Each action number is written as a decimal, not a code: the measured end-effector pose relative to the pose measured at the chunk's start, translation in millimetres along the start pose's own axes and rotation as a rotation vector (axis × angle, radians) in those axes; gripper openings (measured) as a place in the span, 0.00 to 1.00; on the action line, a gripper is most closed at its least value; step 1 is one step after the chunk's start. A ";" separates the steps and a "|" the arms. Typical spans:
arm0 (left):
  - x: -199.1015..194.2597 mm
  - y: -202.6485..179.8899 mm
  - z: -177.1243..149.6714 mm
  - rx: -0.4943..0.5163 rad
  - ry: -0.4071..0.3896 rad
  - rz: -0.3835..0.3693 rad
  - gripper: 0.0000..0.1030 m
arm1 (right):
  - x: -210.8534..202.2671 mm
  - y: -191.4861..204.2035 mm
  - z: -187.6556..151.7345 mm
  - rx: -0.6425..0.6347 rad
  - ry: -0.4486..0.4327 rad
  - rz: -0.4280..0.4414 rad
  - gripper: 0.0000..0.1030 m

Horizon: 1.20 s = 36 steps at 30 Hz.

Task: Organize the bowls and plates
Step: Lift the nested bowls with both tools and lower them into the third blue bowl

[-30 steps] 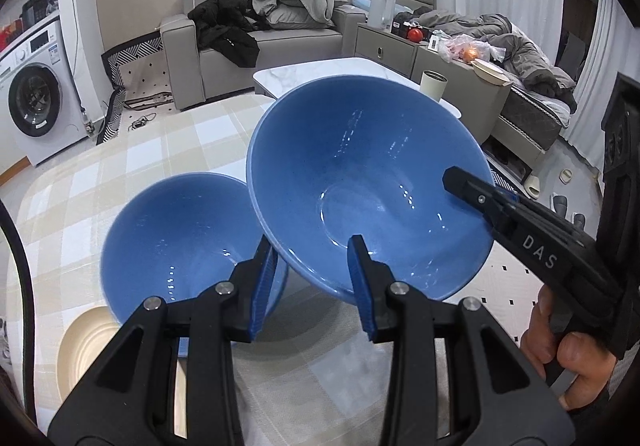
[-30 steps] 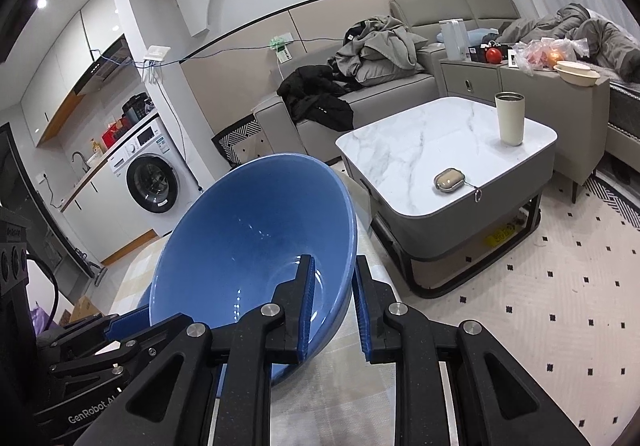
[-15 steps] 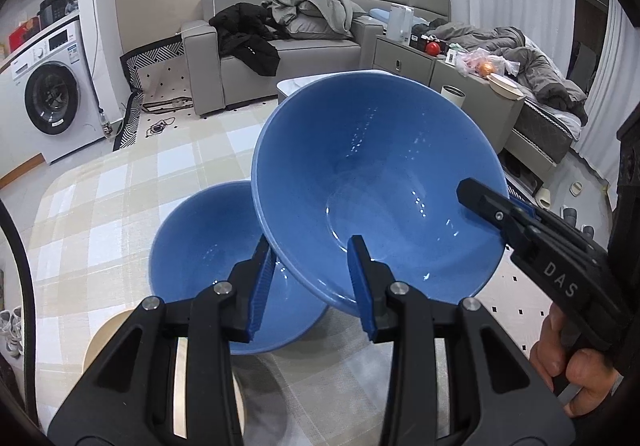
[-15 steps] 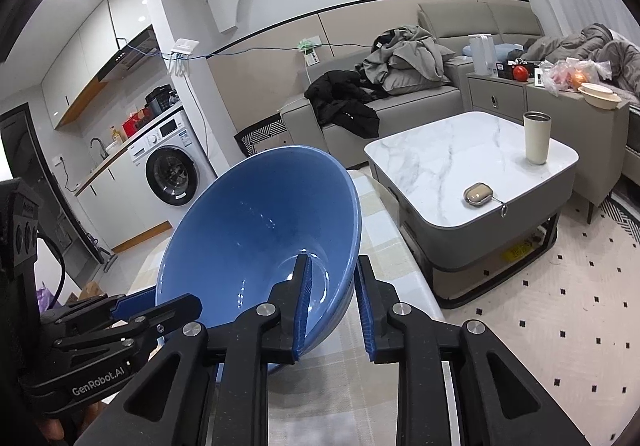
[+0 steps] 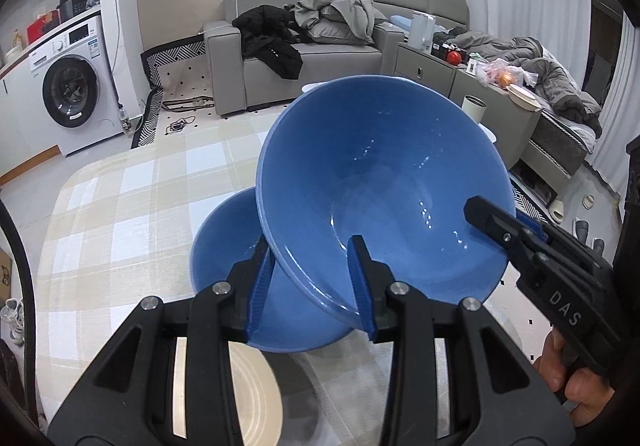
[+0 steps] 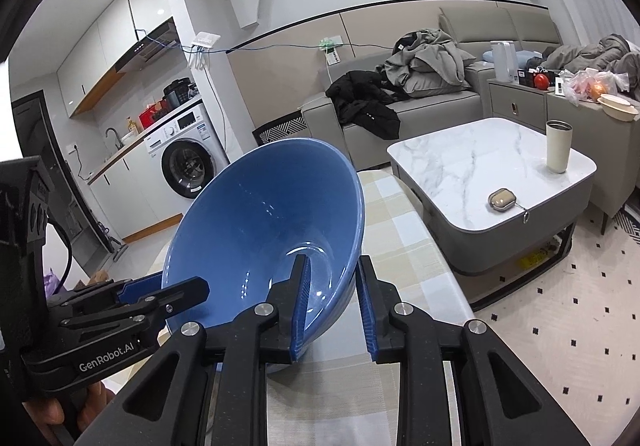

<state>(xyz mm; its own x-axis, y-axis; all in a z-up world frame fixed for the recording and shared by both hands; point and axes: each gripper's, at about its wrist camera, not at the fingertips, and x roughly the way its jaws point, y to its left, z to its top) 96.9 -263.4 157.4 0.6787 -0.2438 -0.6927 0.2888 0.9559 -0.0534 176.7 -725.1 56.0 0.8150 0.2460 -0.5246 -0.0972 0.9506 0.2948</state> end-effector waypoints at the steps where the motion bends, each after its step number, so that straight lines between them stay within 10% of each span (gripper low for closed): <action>1: 0.0 3.8 -0.2 -0.005 -0.001 0.003 0.32 | 1.8 2.6 -1.0 -0.002 0.003 0.002 0.23; 36: 52.2 78.5 -20.2 -0.076 0.062 0.111 0.32 | 57.8 43.2 -32.3 -0.083 0.114 0.051 0.26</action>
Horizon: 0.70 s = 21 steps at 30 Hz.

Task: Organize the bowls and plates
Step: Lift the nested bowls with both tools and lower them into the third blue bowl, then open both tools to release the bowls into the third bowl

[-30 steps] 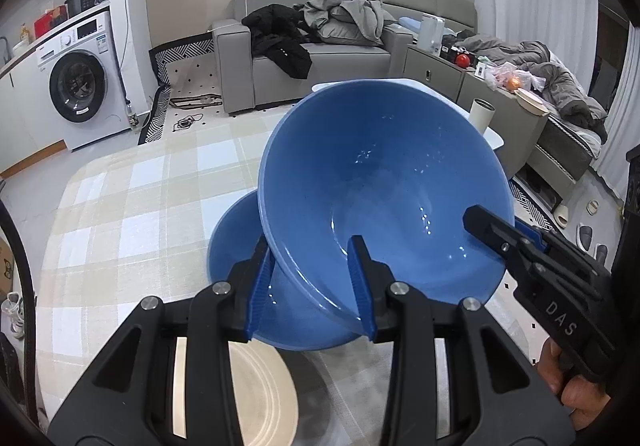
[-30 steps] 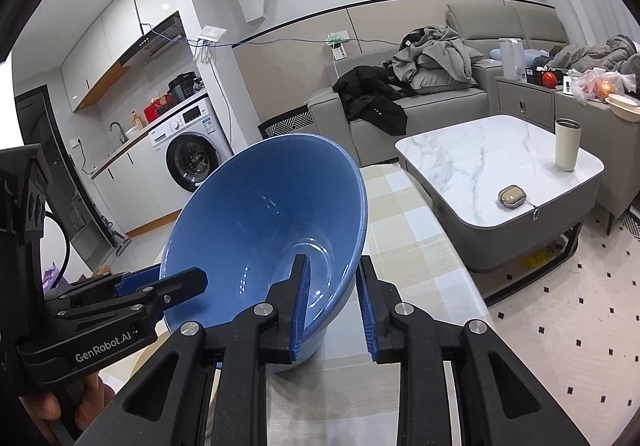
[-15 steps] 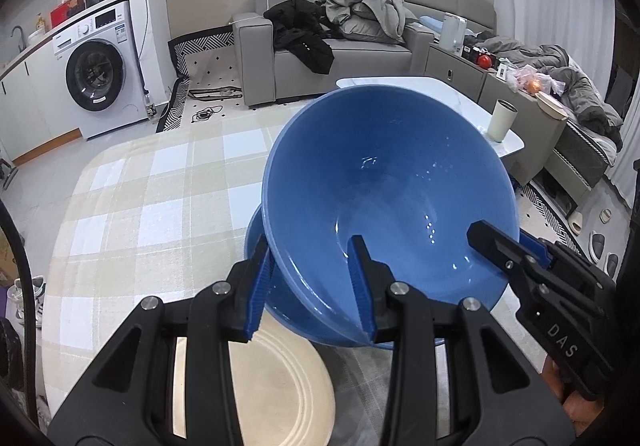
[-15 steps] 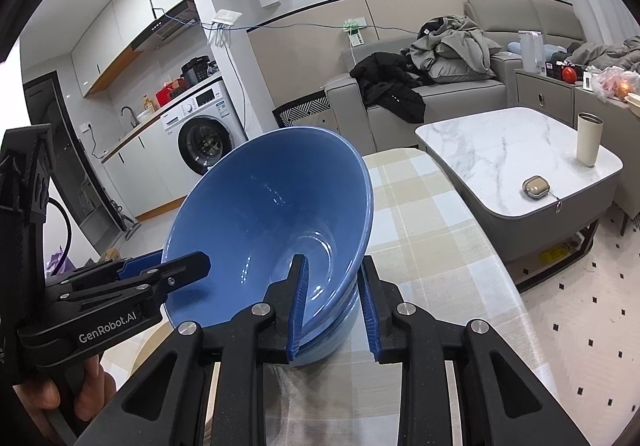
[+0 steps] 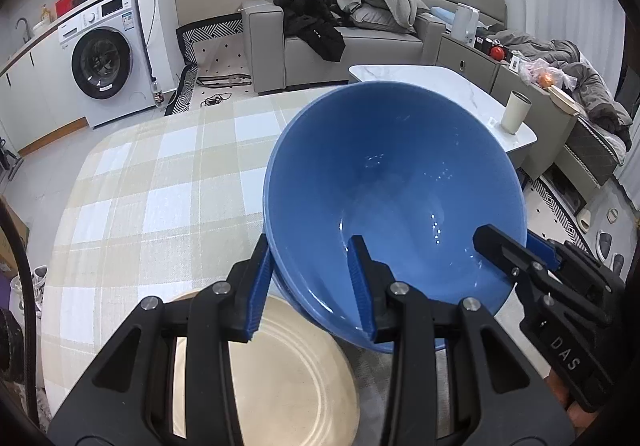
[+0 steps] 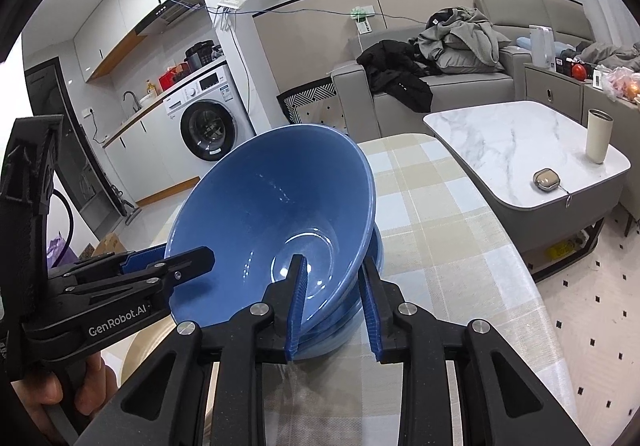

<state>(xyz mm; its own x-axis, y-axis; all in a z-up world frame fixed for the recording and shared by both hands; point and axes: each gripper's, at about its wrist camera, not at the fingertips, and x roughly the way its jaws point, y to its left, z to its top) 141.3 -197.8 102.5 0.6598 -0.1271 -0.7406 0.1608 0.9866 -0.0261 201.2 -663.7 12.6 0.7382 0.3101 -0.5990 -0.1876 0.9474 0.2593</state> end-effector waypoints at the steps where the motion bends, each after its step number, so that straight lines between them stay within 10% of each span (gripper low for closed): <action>1: 2.4 1.7 -0.7 0.000 0.002 0.004 0.32 | 1.7 1.3 -0.9 -0.008 0.004 -0.006 0.26; 21: 41.6 21.8 -12.2 0.009 0.056 0.023 0.32 | 18.1 17.3 -9.2 -0.086 0.033 -0.059 0.32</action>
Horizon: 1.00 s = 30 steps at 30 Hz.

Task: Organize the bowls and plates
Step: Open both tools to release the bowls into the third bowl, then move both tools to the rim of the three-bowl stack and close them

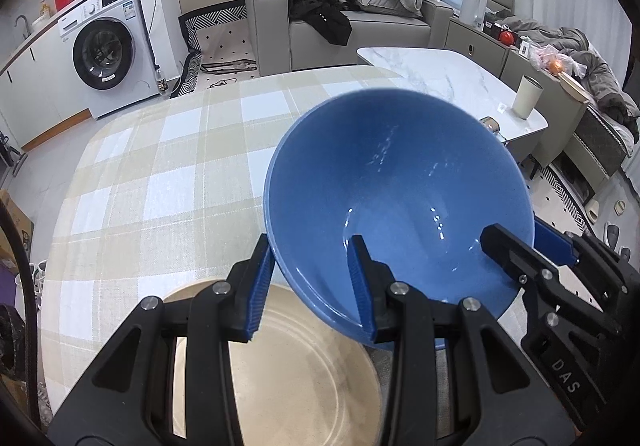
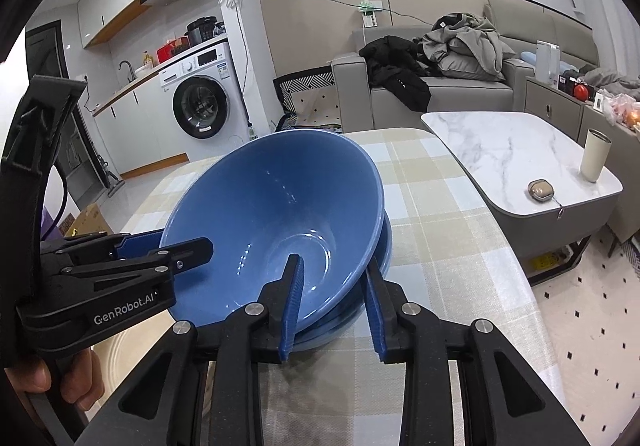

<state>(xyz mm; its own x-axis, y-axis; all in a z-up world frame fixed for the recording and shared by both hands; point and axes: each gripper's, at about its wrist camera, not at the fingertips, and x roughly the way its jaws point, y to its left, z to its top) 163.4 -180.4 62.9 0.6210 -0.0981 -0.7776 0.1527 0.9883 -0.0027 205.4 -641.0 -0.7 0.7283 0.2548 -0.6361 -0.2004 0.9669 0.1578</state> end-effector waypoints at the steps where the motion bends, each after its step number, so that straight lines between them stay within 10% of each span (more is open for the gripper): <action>1: 2.5 0.5 -0.7 0.003 0.008 0.001 0.32 | 0.2 0.3 -0.5 0.000 0.001 0.002 0.35; 18: 16.9 5.3 -2.1 0.000 0.066 -0.034 0.36 | 0.3 -10.0 -0.1 0.017 0.003 0.017 0.48; 30: 10.9 13.0 4.1 -0.046 0.022 -0.085 0.76 | -1.0 -30.1 0.5 0.086 -0.001 0.025 0.87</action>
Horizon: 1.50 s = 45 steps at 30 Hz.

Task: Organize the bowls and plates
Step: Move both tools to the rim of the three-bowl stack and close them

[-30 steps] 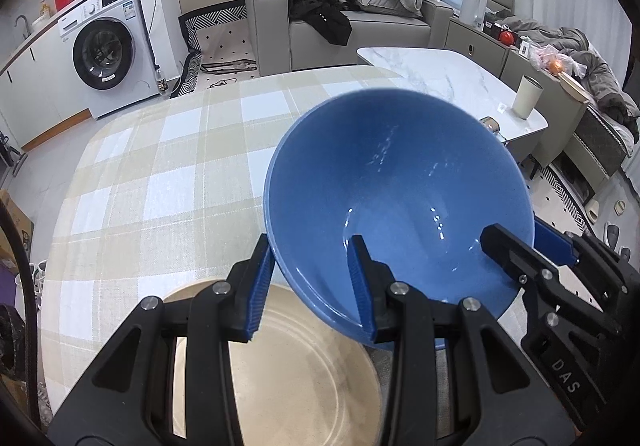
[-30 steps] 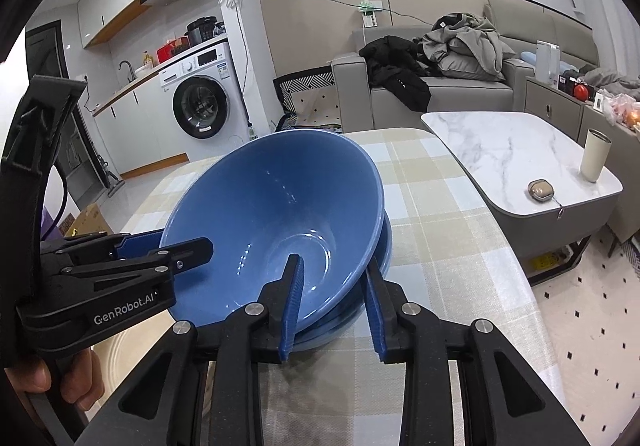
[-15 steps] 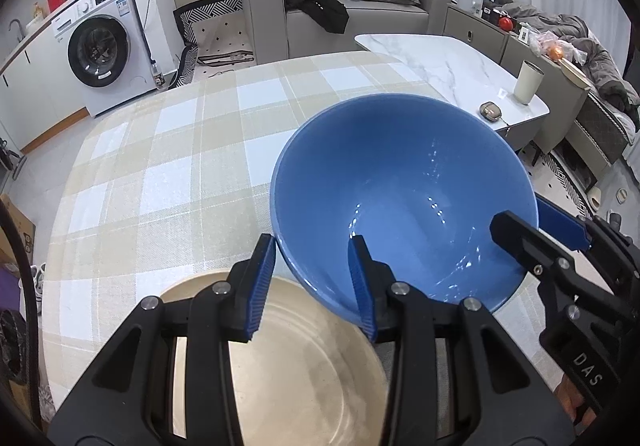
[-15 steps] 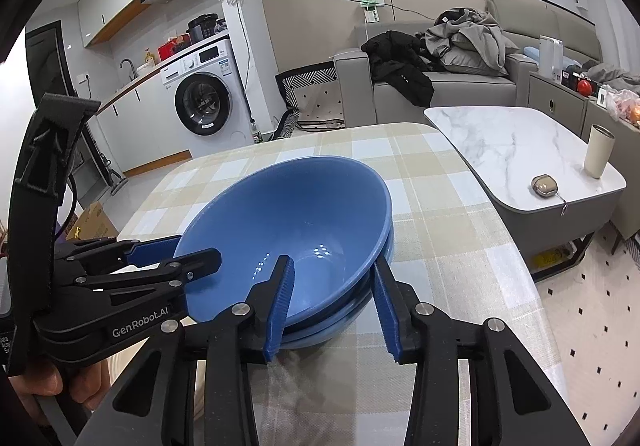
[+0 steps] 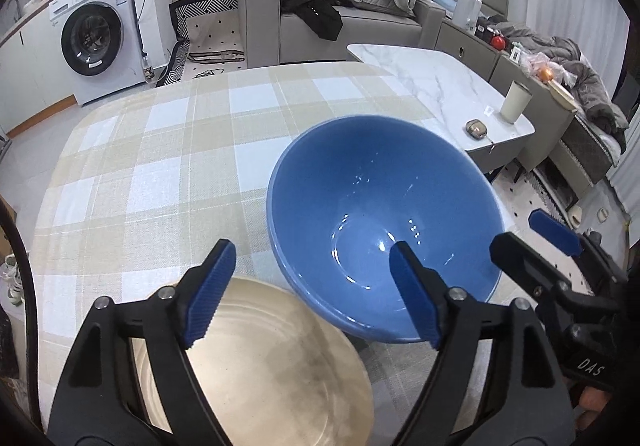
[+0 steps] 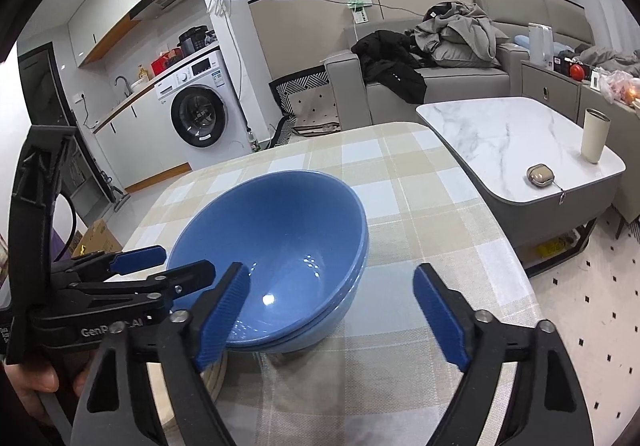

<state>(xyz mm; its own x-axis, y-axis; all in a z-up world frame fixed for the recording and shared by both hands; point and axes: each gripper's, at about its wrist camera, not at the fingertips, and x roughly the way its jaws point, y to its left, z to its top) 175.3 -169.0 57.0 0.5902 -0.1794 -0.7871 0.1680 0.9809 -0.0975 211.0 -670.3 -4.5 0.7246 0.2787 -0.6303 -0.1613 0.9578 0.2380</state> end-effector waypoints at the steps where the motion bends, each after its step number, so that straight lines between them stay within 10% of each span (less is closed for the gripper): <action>1: -1.4 0.2 0.7 -0.006 0.004 -0.007 0.76 | 0.2 -1.5 0.2 0.007 0.000 0.001 0.89; 18: 38.1 34.7 1.7 -0.187 0.086 -0.075 0.78 | 23.8 -32.6 -9.6 0.225 0.001 0.128 0.97; 27: 45.7 32.3 1.3 -0.167 0.076 -0.062 0.99 | 30.9 -30.3 -12.4 0.217 0.025 0.118 0.97; 39: 45.5 30.2 3.2 -0.175 0.075 -0.034 0.98 | 32.5 -29.5 -14.5 0.218 0.036 0.165 0.91; 45: 40.4 22.9 3.1 -0.127 0.067 -0.102 0.70 | 36.8 -27.5 -15.1 0.205 0.061 0.210 0.66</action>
<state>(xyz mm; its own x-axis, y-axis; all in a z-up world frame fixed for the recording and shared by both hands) 205.4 -154.1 24.8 0.5206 -0.2774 -0.8075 0.1209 0.9602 -0.2519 232.0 -685.3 -45.4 0.6469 0.4786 -0.5937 -0.1596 0.8463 0.5083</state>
